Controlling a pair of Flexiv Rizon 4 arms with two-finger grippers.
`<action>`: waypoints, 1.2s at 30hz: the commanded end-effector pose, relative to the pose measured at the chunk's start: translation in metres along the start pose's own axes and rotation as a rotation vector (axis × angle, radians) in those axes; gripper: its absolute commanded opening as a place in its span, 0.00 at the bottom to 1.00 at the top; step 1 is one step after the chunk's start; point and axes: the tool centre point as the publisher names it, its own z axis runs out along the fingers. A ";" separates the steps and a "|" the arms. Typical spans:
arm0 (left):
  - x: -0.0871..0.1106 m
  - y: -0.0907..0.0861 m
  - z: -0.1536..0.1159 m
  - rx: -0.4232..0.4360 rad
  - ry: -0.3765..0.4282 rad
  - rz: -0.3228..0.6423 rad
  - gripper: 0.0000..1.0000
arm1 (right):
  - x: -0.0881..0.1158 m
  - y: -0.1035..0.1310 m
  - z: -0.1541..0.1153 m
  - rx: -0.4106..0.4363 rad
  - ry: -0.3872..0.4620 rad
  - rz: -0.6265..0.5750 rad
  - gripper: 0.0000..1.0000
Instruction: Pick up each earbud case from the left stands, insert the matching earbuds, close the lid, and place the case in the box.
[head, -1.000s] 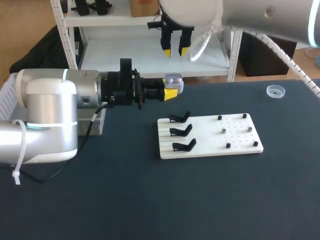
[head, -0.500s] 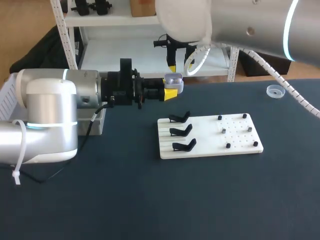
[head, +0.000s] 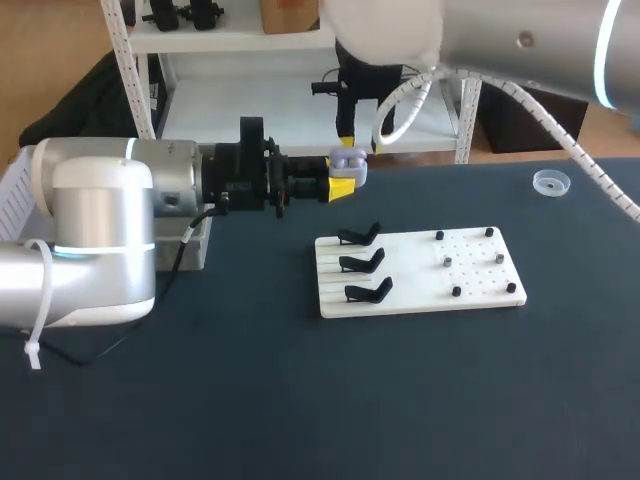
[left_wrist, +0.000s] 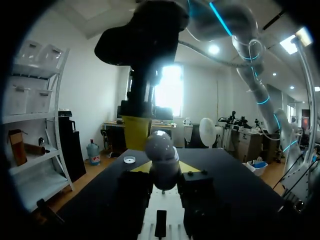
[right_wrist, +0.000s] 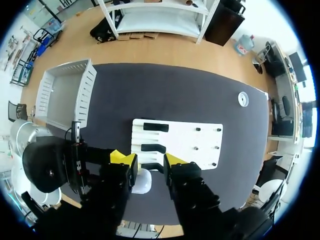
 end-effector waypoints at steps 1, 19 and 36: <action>0.000 0.002 0.001 0.001 -0.001 0.000 0.00 | 0.012 -0.001 0.000 -0.010 -0.021 0.001 0.33; -0.024 0.043 -0.105 -0.137 0.052 0.088 0.00 | 0.053 -0.064 -0.042 -0.219 -0.377 0.120 1.00; 0.022 0.119 -0.241 -0.211 0.214 0.100 0.00 | 0.056 -0.067 -0.042 -0.230 -0.378 0.122 1.00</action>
